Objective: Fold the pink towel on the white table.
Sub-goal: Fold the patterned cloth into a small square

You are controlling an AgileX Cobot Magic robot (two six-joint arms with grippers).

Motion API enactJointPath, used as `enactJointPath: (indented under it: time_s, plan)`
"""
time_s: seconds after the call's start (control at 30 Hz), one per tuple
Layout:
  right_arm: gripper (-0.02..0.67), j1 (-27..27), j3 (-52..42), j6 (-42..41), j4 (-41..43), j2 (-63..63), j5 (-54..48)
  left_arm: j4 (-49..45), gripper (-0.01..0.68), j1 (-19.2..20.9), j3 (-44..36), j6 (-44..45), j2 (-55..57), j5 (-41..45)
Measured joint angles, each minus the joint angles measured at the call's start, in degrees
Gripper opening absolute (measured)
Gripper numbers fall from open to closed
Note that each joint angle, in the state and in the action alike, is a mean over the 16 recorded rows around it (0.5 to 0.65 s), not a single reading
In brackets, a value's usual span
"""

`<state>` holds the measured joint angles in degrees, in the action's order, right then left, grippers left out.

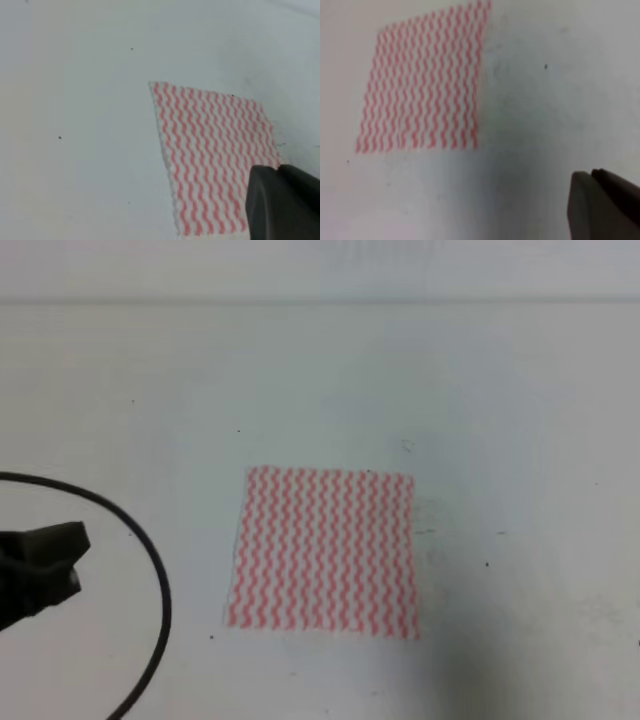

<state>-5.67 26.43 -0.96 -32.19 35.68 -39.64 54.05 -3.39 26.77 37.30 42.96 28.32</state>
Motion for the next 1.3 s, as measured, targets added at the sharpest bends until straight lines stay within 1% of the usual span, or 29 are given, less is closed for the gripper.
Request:
enactJointPath:
  time_s: [0.07, 0.17, 0.33, 0.5, 0.63, 0.8, 0.93, 1.1, 1.23, 1.3]
  plan:
    - [-0.016, 0.0, 0.3, -1.4, -1.8, 2.2, -1.2, 0.7, -0.005, -1.1, 1.7, 2.1, 2.6, 0.8]
    - [-0.016, -0.1, 0.4, -4.3, -5.6, 5.2, -2.2, 2.1, -0.006, -4.0, 3.3, 4.5, 5.7, -0.1]
    - [-0.016, -1.8, 0.5, -9.9, -13.3, 10.1, -1.9, 4.3, -0.006, -10.3, 4.1, 7.4, 9.6, -4.8]
    - [-0.016, -6.6, 1.2, -14.8, -20.9, 15.3, 0.8, 6.1, -0.006, -16.7, 4.2, 9.3, 13.1, -10.0]
    - [-0.016, -12.3, 2.7, -15.7, -23.7, 19.2, 4.3, 6.9, -0.006, -20.3, 4.2, 9.9, 15.4, -13.1]
    - [-0.016, -20.1, 6.0, -15.1, -24.2, 25.5, 8.5, 7.3, -0.006, -22.0, 4.3, 10.3, 17.0, -13.8]
    - [-0.016, -24.4, 9.3, -14.3, -23.0, 31.2, 10.9, 7.4, -0.006, -22.1, 4.3, 10.8, 17.5, -13.1]
    - [-0.016, -27.3, 13.5, -12.2, -19.4, 38.8, 12.7, 7.5, -0.006, -22.1, 4.3, 11.6, 17.4, -12.1]
    - [-0.009, -27.8, 16.4, -9.1, -14.9, 44.4, 12.8, 7.4, -0.007, -22.1, 4.3, 12.4, 17.4, -11.5]
    - [0.008, -27.8, 17.5, -7.4, -12.8, 46.6, 12.7, 7.4, -0.007, -22.1, 4.3, 12.9, 17.4, -11.3]
